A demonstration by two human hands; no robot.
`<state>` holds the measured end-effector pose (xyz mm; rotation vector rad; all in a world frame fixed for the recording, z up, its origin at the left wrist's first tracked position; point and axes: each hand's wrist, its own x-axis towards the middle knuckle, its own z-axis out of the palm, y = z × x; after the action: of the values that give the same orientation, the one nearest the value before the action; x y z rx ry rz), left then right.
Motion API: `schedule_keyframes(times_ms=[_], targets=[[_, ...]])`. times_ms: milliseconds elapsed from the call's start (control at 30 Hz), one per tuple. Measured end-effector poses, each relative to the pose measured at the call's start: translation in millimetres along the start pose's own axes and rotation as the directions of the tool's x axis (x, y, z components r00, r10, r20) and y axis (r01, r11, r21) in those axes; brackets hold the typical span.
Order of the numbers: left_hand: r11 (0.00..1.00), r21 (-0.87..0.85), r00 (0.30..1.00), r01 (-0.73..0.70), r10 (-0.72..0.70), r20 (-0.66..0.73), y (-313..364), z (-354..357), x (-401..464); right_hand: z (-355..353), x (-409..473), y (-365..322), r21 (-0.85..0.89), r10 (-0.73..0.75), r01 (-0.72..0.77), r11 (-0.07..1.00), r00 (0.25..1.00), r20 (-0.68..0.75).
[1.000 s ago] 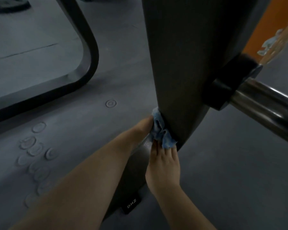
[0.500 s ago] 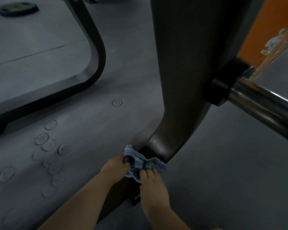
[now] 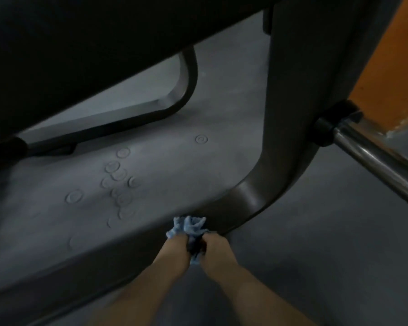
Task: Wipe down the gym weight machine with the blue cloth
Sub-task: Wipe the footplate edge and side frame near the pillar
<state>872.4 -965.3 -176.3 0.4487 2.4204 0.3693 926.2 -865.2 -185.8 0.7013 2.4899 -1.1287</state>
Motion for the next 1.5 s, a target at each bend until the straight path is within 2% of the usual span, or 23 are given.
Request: schedule_keyframes(times_ms=[33, 100, 200, 300, 400, 500, 567, 667, 800, 867, 933, 967, 1033, 1067, 1100, 1133, 1200, 1300, 1333, 1400, 1500], targets=[[0.996, -0.090, 0.999, 0.011, -0.014, -0.030, 0.2, 1.4, -4.7, 4.6, -4.8, 7.6, -0.067, -0.035, 0.030, 0.997, 0.997, -0.071], [0.974, -0.224, 0.999, 0.024, -0.033, -0.038, 5.5, 2.5, -14.2, 0.9, -9.2, 6.8, -0.115, -0.029, 0.017, 0.993, 0.993, -0.110], [0.903, -0.429, 0.993, 0.007, -0.057, -0.105, 19.7, 0.1, -44.1, -9.5, -35.4, -0.4, -0.065, -0.067, 0.050, 0.997, 0.954, -0.293], [0.739, -0.671, 0.976, -0.054, -0.104, -0.194, 39.0, -8.7, -81.9, -29.5, -66.9, -6.9, 0.143, -0.060, 0.132, 0.981, 0.905, -0.420], [0.548, -0.830, 0.974, -0.105, -0.113, -0.198, 64.1, -19.7, -120.1, -55.9, -103.2, -22.4, 0.137, -0.099, 0.186, 0.973, 0.871, -0.480], [0.355, -0.919, 0.970, -0.171, -0.105, -0.221, 91.2, -38.0, -149.5, -84.0, -137.1, -33.9, 0.089, -0.200, 0.297, 0.951, 0.806, -0.558], [0.302, -0.926, 0.963, -0.227, -0.075, -0.261, 107.9, -53.1, -166.1, -105.9, -159.0, -43.7, 0.006, -0.270, 0.348, 0.938, 0.740, -0.616], [0.243, -0.907, 0.935, -0.345, 0.007, -0.354, 132.6, -73.1, -188.0, -141.1, -190.6, -58.9, -0.173, -0.417, 0.421, 0.890, 0.602, -0.681], [0.069, -0.907, 0.906, -0.416, 0.119, -0.407, 172.9, -88.9, -201.8, -193.2, -216.2, -70.4, -0.512, -0.626, 0.368, 0.776, 0.355, -0.694], [0.039, -0.907, 0.902, -0.419, 0.135, -0.411, 195.4, -91.7, -192.2, -224.3, -219.2, -66.2, -0.565, -0.655, 0.336, 0.753, 0.312, -0.688], [0.010, -0.934, 0.924, -0.356, 0.156, -0.350, 216.3, -89.9, -176.6, -255.9, -215.4, -52.1, -0.517, -0.594, 0.292, 0.804, 0.359, -0.720], [0.005, -0.954, 0.939, -0.298, 0.178, -0.293, 226.0, -85.9, -170.1, -269.0, -210.7, -41.8, -0.452, -0.525, 0.266, 0.851, 0.442, -0.727], [0.053, -0.988, 0.964, -0.146, 0.231, -0.130, 241.7, -75.1, -164.9, -282.7, -202.0, -23.2, -0.197, -0.240, 0.146, 0.970, 0.724, -0.647], [0.097, -0.993, 0.968, -0.062, 0.248, -0.036, 247.9, -70.9, -165.8, -285.9, -195.2, -13.1, 0.003, -0.067, 0.081, 0.997, 0.845, -0.530], [0.121, -0.993, 0.967, 0.012, 0.253, 0.043, 253.2, -67.7, -164.5, -287.0, -190.3, -7.1, 0.220, 0.053, 0.039, 0.975, 0.917, -0.395], [0.117, -0.991, 0.968, 0.068, 0.235, 0.094, 258.0, -67.1, -161.0, -288.2, -186.2, -4.1, 0.391, 0.113, 0.011, 0.920, 0.949, -0.294], [0.075, -0.991, 0.980, 0.112, 0.154, 0.123, 265.0, -70.3, -151.4, -292.1, -180.9, -4.2, 0.454, 0.128, -0.015, 0.891, 0.967, -0.220], [0.042, -0.991, 0.991, 0.128, 0.030, 0.129, 271.1, -86.4, -137.8, -296.9, -173.9, -17.5, 0.198, 0.063, -0.009, 0.980, 0.960, -0.271], [0.010, -0.991, 0.991, 0.133, 0.003, 0.133, 273.4, -92.7, -133.7, -296.8, -169.6, -22.6, 0.160, 0.037, 0.009, 0.987, 0.960, -0.278], [-0.042, -0.988, 0.989, 0.148, -0.015, 0.149, 274.9, -103.2, -126.2, -295.4, -158.0, -32.2, 0.158, 0.019, 0.025, 0.987, 0.963, -0.270], [-0.035, -0.992, 0.990, 0.121, 0.071, 0.118, 275.8, -108.0, -114.7, -293.5, -141.0, -44.2, 0.153, 0.047, -0.001, 0.988, 0.954, -0.297]])
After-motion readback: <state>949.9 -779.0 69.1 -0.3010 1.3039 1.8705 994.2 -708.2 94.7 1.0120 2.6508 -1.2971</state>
